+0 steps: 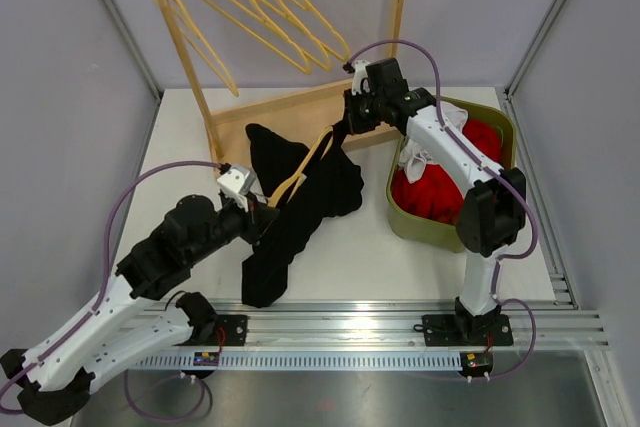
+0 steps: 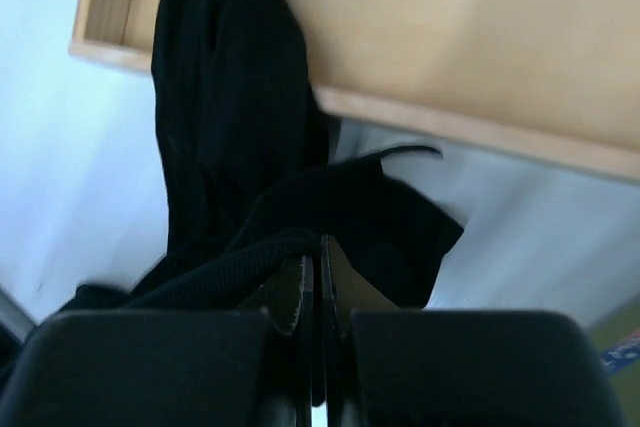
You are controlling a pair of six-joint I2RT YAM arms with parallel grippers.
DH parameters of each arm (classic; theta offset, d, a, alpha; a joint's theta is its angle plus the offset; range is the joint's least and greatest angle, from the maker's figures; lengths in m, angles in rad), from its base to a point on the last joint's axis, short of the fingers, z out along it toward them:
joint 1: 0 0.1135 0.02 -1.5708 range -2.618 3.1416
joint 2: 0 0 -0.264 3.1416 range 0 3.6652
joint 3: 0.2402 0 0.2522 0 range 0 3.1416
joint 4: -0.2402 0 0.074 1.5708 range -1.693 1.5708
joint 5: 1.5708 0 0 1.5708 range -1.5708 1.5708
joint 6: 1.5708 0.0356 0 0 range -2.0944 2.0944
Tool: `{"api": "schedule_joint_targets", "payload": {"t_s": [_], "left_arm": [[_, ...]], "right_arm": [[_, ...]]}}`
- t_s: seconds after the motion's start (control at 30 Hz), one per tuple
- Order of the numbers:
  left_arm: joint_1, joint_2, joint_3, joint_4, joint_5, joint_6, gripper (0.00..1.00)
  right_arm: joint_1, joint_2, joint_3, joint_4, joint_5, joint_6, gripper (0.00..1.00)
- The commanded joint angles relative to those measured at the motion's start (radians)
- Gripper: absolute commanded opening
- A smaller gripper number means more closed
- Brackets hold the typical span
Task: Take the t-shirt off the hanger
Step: Remove the tshirt from the hanger
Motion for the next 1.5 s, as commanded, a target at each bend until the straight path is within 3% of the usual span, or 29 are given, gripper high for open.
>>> {"api": "schedule_joint_targets", "payload": {"t_s": [0.0, 0.13, 0.27, 0.33, 0.7, 1.17, 1.47], "left_arm": [[-0.026, -0.110, 0.083, -0.184, 0.142, 0.034, 0.00], [-0.026, -0.112, 0.111, -0.181, 0.119, 0.041, 0.00], [-0.026, -0.116, 0.117, -0.151, 0.034, 0.031, 0.00], [-0.026, -0.141, 0.103, -0.103, -0.027, 0.023, 0.00], [-0.026, -0.216, 0.023, 0.065, -0.070, -0.006, 0.00], [-0.025, -0.227, -0.121, 0.231, -0.113, -0.038, 0.00], [-0.025, -0.222, -0.135, 0.279, -0.110, -0.048, 0.00]], "right_arm": [[-0.161, 0.022, -0.011, 0.147, 0.194, -0.093, 0.00], [-0.161, 0.004, -0.043, 0.126, 0.086, -0.143, 0.00], [-0.166, -0.065, -0.156, 0.113, -0.309, -0.281, 0.00], [-0.167, -0.103, -0.233, 0.135, -0.354, -0.300, 0.00], [-0.190, -0.125, -0.319, 0.112, -0.379, -0.369, 0.00], [-0.190, -0.154, -0.399, 0.021, -0.664, -0.513, 0.00], [-0.192, -0.139, -0.413, -0.006, -0.619, -0.515, 0.00]]}}
